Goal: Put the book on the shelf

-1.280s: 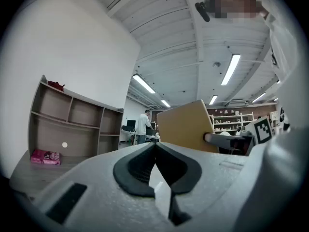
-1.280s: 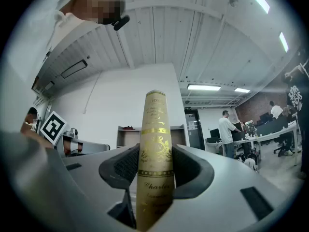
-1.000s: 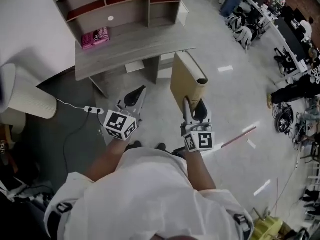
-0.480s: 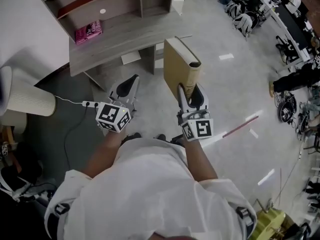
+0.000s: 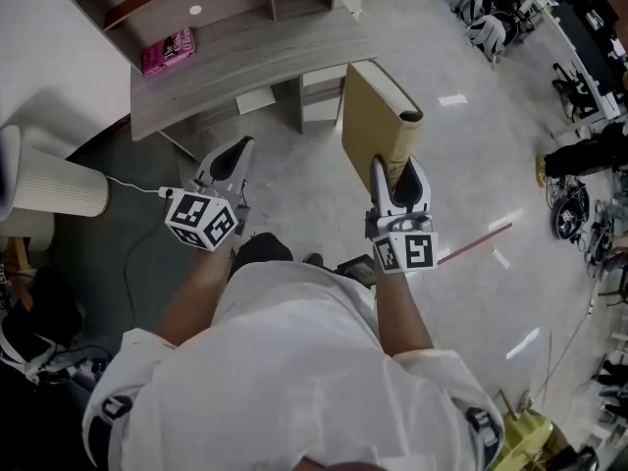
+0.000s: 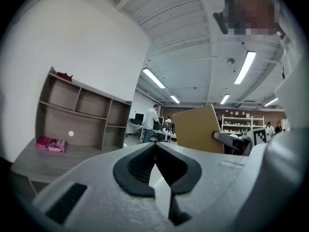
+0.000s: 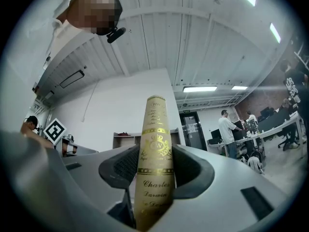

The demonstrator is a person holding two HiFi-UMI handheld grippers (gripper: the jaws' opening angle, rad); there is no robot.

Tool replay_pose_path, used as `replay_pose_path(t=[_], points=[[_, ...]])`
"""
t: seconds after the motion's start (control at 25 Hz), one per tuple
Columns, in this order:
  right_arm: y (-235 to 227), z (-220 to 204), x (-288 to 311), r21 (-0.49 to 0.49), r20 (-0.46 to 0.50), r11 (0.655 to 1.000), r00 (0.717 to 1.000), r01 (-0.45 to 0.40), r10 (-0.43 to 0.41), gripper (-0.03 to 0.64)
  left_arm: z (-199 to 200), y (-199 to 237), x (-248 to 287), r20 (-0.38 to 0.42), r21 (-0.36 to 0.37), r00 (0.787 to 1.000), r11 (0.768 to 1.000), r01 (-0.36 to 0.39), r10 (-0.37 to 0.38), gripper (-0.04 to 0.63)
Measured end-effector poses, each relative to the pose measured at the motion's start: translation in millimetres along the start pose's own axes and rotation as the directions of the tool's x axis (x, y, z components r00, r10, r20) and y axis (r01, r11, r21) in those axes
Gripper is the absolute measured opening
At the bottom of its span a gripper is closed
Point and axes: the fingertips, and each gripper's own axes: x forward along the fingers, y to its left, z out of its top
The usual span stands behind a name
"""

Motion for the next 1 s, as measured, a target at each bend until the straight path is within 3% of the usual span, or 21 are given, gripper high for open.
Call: replay_pose_path(t=[0.28,0.48,0.8,1.0], points=[[-33.7,-3.7,12.9,0.013,-0.005,1.0,1.0,0.012,-0.012,0.198,-0.5,11.2,29.9,-0.016,-0.024,1.0,1.0,-0.006,0.006,0.012],[-51.9,-15.4,42.3,0.007,-0.007,1.0,1.0,0.009,-0.009,0.198,-10.7,25.6,68.8,-0.022,-0.055,0.999,0.998,0.039,-0.04,0.012],[-93.5,-40.0,137.0,-0.001,-0.035,1.0,0.999,0.03,-0.03,0.198,-14.0,78.3,170.6,-0.051,-0.101,0.989,0.986,0.132,-0.138,0.012],[-125.4,-53.3,215.4,-0.023,-0.051,0.998,0.996,0.066,-0.067,0.198,-2.9,136.2,237.7,-0.061,-0.109,0.986,0.983,0.151,-0.158,0.012]])
